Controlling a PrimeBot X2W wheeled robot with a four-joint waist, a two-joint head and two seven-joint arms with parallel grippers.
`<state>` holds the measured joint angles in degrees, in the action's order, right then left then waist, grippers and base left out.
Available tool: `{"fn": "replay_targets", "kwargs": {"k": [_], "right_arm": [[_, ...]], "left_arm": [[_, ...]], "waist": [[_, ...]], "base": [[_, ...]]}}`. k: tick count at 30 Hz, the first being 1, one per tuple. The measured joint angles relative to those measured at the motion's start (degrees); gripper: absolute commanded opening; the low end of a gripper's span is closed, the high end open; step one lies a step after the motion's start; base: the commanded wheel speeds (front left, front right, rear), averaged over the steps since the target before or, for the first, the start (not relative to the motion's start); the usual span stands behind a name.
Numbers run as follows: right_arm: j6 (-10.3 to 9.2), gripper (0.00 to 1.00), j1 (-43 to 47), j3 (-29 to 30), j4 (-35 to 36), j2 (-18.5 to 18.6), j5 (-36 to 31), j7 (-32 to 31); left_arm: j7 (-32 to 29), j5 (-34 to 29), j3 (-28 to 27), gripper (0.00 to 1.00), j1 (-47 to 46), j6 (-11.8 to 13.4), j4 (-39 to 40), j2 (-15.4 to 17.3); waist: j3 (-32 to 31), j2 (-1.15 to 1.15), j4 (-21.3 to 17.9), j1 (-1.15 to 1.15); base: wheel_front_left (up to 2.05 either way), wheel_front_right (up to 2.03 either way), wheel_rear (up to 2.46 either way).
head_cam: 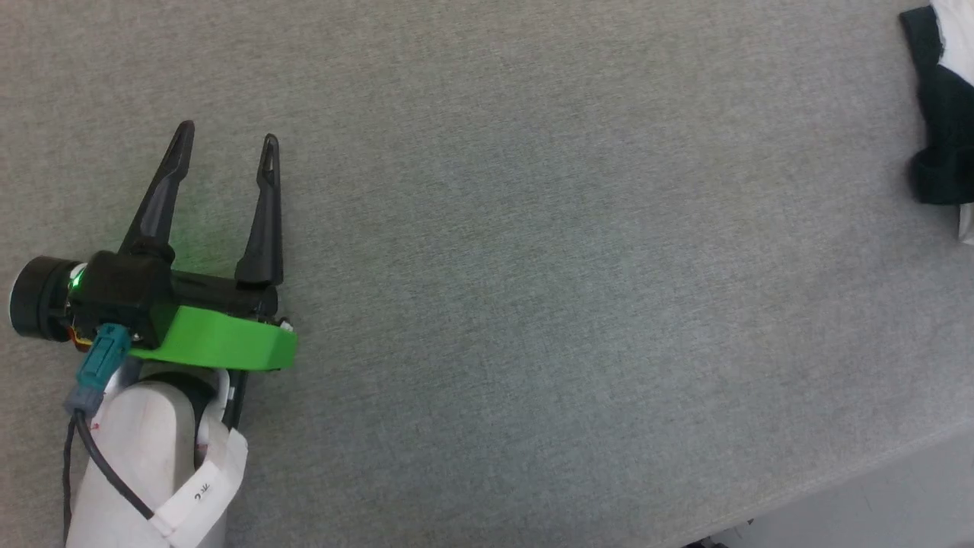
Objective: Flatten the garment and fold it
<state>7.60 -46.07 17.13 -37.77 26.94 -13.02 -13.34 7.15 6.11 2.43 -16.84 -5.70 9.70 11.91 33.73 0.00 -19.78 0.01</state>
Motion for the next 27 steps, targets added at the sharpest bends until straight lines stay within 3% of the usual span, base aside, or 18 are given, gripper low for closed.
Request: {"fn": "replay_targets", "kwargs": {"k": [8, 15, 23, 27], "right_arm": [[0.00, 1.00, -2.68, 0.47, -3.61, 0.89, -2.30, 10.59], [0.00, 1.00, -2.93, -6.33, -4.33, 0.55, 6.83, 17.40], [-0.01, 1.00, 6.19, -12.98, 7.45, -2.36, 22.43, 22.01], [-0.01, 1.00, 14.31, -13.18, 16.82, -5.55, 25.19, 22.28]], "left_arm": [[2.65, 0.65, 0.57, 1.00, 0.19, 0.30, -3.08, -1.25], [5.81, 3.44, 0.84, 1.00, 2.24, 1.07, -9.03, -4.17], [7.24, 6.10, 1.33, 1.00, 5.54, 1.30, -14.92, -6.61], [7.40, 6.58, 1.55, 1.00, 6.90, 1.77, -16.69, -7.24]], "waist": [[-2.92, 0.00, 0.93, 0.00], [-8.51, 0.00, 2.24, 0.00], [-16.53, 0.00, 5.27, -0.02], [-20.09, 0.00, 7.39, -0.02]], "base": [[0.00, 0.00, 0.00], [0.00, 0.00, 0.00], [0.00, 0.00, 0.00], [0.00, 0.00, 0.00]]}}
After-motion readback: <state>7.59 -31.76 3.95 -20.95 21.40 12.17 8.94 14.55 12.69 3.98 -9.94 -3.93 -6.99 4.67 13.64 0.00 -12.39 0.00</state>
